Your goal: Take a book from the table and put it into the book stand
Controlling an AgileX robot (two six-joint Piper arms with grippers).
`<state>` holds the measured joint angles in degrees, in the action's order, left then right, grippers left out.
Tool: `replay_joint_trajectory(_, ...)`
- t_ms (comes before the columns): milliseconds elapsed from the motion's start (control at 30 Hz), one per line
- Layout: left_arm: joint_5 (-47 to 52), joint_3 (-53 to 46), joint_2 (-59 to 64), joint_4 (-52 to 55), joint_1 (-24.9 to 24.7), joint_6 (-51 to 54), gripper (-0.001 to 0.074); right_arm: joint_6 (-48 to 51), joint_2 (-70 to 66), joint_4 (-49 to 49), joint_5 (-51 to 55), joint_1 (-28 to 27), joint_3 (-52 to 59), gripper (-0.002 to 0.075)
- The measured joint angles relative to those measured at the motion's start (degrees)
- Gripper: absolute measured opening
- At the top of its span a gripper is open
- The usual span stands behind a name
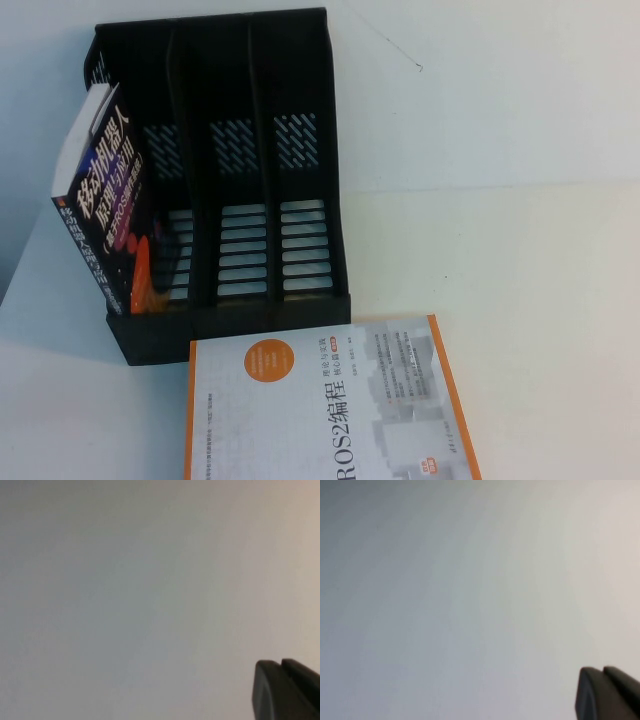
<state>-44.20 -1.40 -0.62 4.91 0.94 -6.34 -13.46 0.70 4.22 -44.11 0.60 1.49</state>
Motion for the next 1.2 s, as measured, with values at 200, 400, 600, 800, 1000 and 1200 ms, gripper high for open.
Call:
replay_joint_trajectory(200,-0.8,0.0,0.0,0.4,0.0,0.0,-0.0003,0.2,0.0,-0.8,16.4,0.0,-4.7,0.0008)
replay_joint_trajectory(400,5.2,0.3,-0.1,-8.8,0.0,-1.4,-0.0003,0.6,-1.8,-7.0,52.4,0.0,-20.8,0.0008)
replay_joint_trajectory(600,41.5,10.9,0.3,-18.8,0.0,2.0,-0.0003,1.5,-14.1,-6.4,72.6,0.0,-32.4,0.0008)
replay_joint_trajectory(800,67.1,19.9,9.1,-19.8,0.0,3.7,-0.0003,13.5,-31.9,6.5,84.5,0.0,-39.6,0.0008)
replay_joint_trajectory(1000,77.0,22.5,21.9,-29.5,0.0,8.3,-0.0003,29.3,-51.8,23.4,85.4,0.0,-40.5,0.0008)
replay_joint_trajectory(1200,79.5,22.7,33.3,-46.5,0.0,25.4,-0.0003,39.3,-71.4,32.5,78.7,3.7,-40.5,0.0008)
